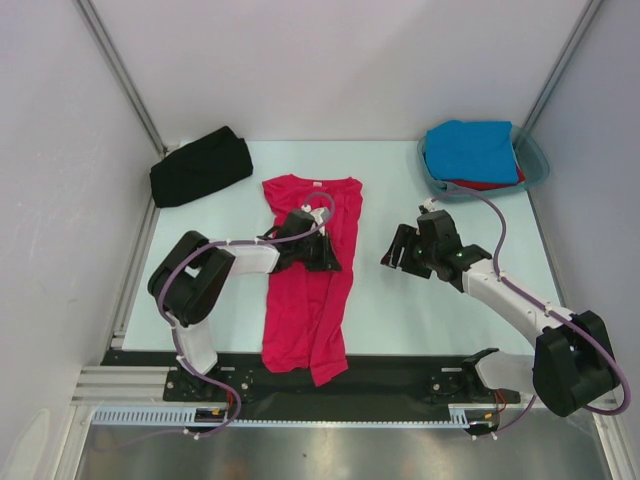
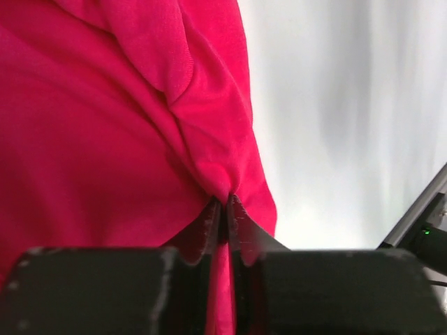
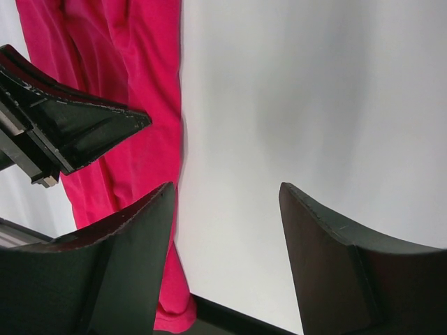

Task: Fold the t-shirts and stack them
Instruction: Fold the tshirt

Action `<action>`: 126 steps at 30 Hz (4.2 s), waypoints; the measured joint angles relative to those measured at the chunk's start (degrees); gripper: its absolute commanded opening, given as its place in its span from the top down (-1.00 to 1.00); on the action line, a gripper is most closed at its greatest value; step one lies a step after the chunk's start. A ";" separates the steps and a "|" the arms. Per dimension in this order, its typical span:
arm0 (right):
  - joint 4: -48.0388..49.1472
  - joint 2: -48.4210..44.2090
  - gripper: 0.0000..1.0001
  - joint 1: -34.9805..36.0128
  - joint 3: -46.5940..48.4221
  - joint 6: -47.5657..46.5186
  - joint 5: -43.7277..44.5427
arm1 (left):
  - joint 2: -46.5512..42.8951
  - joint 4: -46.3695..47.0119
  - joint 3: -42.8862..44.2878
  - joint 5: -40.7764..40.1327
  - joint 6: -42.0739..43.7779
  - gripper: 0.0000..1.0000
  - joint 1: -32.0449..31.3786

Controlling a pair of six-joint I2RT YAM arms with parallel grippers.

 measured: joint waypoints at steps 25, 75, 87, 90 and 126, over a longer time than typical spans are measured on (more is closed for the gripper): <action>1.14 3.69 -0.32 0.87 -0.24 -0.17 -2.38 | -9.81 -9.75 2.47 -12.20 4.39 0.48 1.73; 4.07 22.80 -0.27 -0.87 12.28 -4.74 -6.08 | 15.37 -12.20 29.29 -9.25 6.14 0.83 7.61; 4.07 22.88 -0.26 -1.18 12.28 -4.92 -6.43 | 15.89 -14.03 33.33 -9.97 7.87 0.99 7.78; 4.04 22.88 -0.26 -1.25 12.28 -4.94 -6.43 | 15.26 -15.21 34.34 -11.30 9.14 1.00 8.07; 3.93 26.80 -0.27 -1.27 14.69 -5.66 -7.87 | 20.28 -16.92 45.51 -6.34 11.06 -0.99 15.87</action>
